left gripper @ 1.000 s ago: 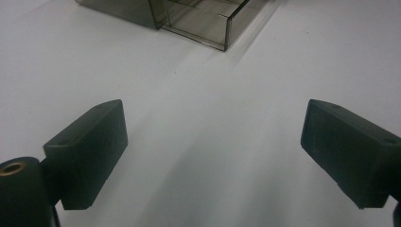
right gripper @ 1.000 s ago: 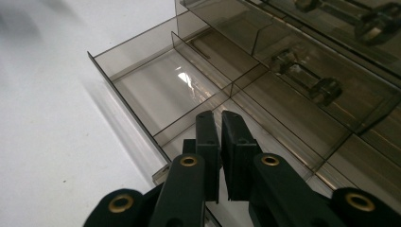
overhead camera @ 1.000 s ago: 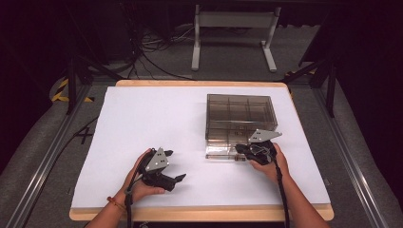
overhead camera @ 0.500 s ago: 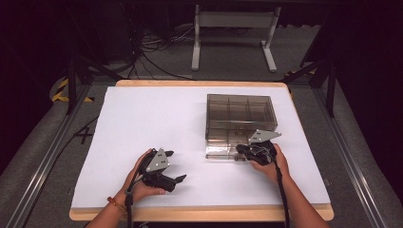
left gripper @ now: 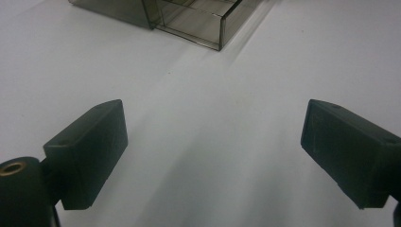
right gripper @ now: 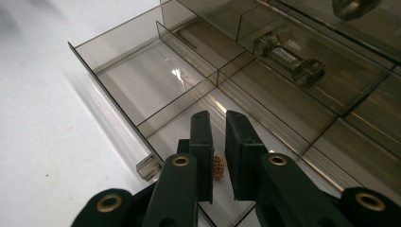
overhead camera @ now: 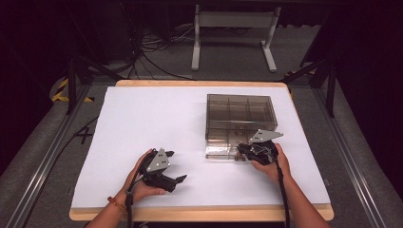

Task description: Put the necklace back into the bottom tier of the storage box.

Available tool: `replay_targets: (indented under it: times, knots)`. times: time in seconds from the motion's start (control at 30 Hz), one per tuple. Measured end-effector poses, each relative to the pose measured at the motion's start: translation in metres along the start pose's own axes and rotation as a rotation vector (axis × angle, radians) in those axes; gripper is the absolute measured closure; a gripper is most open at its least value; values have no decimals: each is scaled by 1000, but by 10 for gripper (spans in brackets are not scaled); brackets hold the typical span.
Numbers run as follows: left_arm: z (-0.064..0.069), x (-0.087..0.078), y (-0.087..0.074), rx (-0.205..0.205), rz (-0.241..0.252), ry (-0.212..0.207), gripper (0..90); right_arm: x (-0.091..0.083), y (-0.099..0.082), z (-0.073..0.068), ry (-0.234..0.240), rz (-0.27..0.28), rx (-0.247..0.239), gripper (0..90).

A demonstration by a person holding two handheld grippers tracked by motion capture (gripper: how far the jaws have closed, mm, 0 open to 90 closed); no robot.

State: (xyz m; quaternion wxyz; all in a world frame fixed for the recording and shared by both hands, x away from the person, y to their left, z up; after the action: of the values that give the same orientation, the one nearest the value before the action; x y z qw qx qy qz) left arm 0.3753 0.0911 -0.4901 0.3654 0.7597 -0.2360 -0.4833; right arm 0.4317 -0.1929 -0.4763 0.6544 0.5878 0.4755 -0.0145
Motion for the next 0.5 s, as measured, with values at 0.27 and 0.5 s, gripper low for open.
replay_targets:
  times: [0.27, 0.5]
  knots:
    - [1, -1, 0, -4, 4, -4, 92, -5, 2, -5, 1, 7, -35, 900]
    - [2, -1, 1, -7, 6, -20, 112, -27, 14, 0, -11, 83, -37, 900]
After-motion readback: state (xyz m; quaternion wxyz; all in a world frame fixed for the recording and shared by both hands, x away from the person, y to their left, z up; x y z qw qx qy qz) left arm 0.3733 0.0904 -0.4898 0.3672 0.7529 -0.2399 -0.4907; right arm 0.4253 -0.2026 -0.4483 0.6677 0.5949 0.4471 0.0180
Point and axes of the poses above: each handheld gripper's, and its own axes: x roughly forward along the jaws, y roughly out of its top, z roughly to its right, the point moved 7 cm from there along x, roughly forward along the jaws, and after that the axes turned 14 degrees about x, right-handed, at the moved point
